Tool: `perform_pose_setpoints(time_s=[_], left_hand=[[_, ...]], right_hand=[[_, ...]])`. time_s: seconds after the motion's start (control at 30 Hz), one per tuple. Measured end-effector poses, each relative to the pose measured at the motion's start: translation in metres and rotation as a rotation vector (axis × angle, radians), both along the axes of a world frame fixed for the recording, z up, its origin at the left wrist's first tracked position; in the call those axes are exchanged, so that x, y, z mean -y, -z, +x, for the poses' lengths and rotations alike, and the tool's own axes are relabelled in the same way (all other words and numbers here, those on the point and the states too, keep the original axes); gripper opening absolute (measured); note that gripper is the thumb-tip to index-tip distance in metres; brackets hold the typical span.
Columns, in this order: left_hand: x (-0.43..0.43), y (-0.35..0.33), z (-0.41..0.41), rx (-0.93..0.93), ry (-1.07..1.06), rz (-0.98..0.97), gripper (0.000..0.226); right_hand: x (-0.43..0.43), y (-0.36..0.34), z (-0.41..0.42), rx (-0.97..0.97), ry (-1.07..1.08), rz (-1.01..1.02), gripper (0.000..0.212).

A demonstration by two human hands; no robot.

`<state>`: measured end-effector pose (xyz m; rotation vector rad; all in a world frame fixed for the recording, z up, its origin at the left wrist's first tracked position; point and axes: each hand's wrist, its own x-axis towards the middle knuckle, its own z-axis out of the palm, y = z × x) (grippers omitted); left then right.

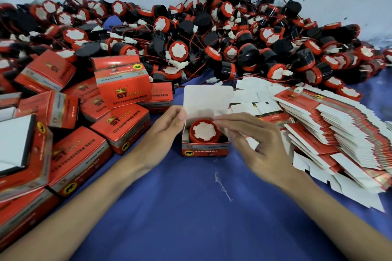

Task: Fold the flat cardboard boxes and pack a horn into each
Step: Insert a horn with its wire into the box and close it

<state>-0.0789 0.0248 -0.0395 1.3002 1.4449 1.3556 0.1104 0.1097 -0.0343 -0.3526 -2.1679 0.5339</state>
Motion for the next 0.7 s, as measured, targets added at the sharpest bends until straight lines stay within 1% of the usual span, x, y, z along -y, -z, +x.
perform_pose_setpoints(time_s=[0.1, 0.17, 0.2, 0.27, 0.3, 0.37, 0.4, 0.43, 0.47, 0.53, 0.6, 0.7], left_hand=[[-0.003, -0.003, 0.003, -0.04, -0.022, -0.01, 0.034], [-0.005, -0.002, 0.005, -0.065, -0.046, -0.003, 0.025], [-0.006, -0.002, 0.006, -0.082, -0.057, 0.008, 0.024], [-0.006, -0.001, 0.007, -0.107, -0.056, 0.038, 0.029], [-0.006, -0.001, 0.007, -0.11, -0.051, 0.051, 0.031], [-0.005, -0.001, 0.007, -0.108, -0.06, 0.075, 0.031], [-0.005, -0.002, 0.007, -0.109, -0.073, 0.083, 0.029], [-0.005, -0.002, 0.007, -0.118, -0.089, 0.089, 0.025], [-0.006, -0.003, 0.007, -0.139, -0.103, 0.097, 0.019], [-0.005, -0.003, 0.005, -0.215, -0.119, 0.131, 0.012], [-0.003, -0.003, 0.005, -0.315, -0.123, 0.184, 0.009], [0.0, -0.003, 0.008, -0.557, -0.096, 0.352, 0.028]], right_hand=[[0.0, 0.003, -0.002, 0.083, -0.028, -0.12, 0.025], [-0.001, 0.002, -0.004, 0.046, -0.01, -0.31, 0.028], [-0.002, 0.003, -0.004, 0.017, -0.007, -0.396, 0.028], [-0.002, 0.002, -0.005, -0.038, -0.041, -0.458, 0.028], [-0.002, 0.001, -0.004, -0.068, -0.081, -0.48, 0.033], [-0.003, -0.004, -0.004, -0.178, -0.189, -0.61, 0.041], [-0.003, -0.007, -0.006, -0.222, -0.209, -0.677, 0.038], [-0.002, -0.009, -0.009, -0.246, -0.2, -0.704, 0.03], [-0.002, -0.01, -0.012, -0.239, -0.164, -0.677, 0.023], [-0.001, -0.01, -0.014, -0.173, -0.094, -0.577, 0.017], [-0.002, -0.009, -0.01, -0.137, -0.121, -0.598, 0.01], [-0.004, -0.005, -0.001, -0.075, -0.2, -0.69, 0.019]])
